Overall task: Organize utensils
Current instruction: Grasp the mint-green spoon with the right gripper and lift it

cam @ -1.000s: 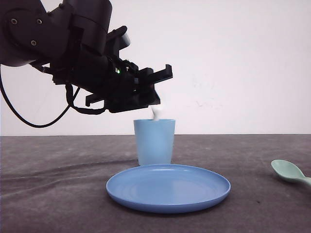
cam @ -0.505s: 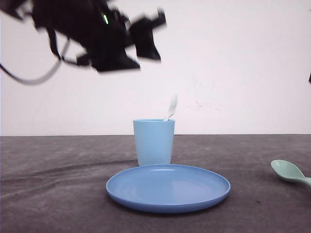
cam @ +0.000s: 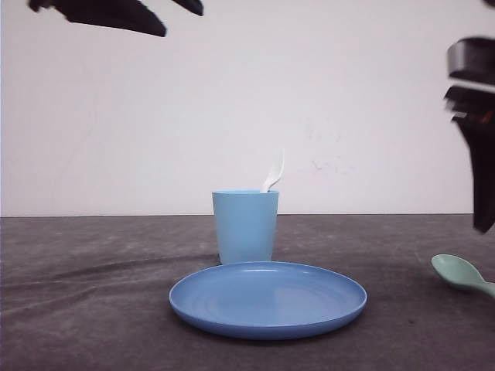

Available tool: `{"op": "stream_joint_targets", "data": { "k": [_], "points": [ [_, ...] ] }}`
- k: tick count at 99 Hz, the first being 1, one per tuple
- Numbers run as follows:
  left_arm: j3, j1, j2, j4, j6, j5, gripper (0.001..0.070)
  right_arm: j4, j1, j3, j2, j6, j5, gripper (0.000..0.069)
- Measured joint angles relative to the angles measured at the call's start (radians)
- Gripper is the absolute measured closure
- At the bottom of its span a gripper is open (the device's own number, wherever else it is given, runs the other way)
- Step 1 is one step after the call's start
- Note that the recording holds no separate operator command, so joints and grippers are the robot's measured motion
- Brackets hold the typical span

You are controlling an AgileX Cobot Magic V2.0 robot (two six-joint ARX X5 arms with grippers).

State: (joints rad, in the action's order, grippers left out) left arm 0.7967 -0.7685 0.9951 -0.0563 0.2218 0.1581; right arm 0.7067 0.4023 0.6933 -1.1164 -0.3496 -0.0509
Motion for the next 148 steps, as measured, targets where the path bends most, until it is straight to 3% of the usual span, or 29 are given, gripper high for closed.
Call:
{"op": "stream_joint_targets", "data": {
  "k": [23,39,60,86,120,148],
  "points": [
    [0.000,-0.002,-0.081,-0.149,0.004,0.000,0.0415,-0.032,0.080,0.000,-0.116,-0.036,0.045,0.0320],
    [0.000,-0.002,-0.105,-0.188,0.004,0.000,0.0415,-0.068,0.111,0.000,-0.179,-0.051,0.056,0.0401],
    [0.000,-0.002,-0.106,-0.222,0.004,0.000,0.0415,-0.087,0.114,0.000,-0.237,-0.070,0.082,0.0432],
    [0.000,-0.002,-0.106,-0.255,0.004,0.000,0.0415,-0.103,0.114,0.000,-0.246,-0.071,0.105,0.0610],
    [0.000,-0.002,-0.105,-0.282,0.004,0.000,0.0415,-0.090,0.125,0.019,-0.194,-0.064,0.107,0.0614],
    [0.000,-0.002,-0.105,-0.282,0.004,0.000,0.0415,-0.199,0.191,0.260,-0.098,0.002,0.119,0.0615]
  ]
}}
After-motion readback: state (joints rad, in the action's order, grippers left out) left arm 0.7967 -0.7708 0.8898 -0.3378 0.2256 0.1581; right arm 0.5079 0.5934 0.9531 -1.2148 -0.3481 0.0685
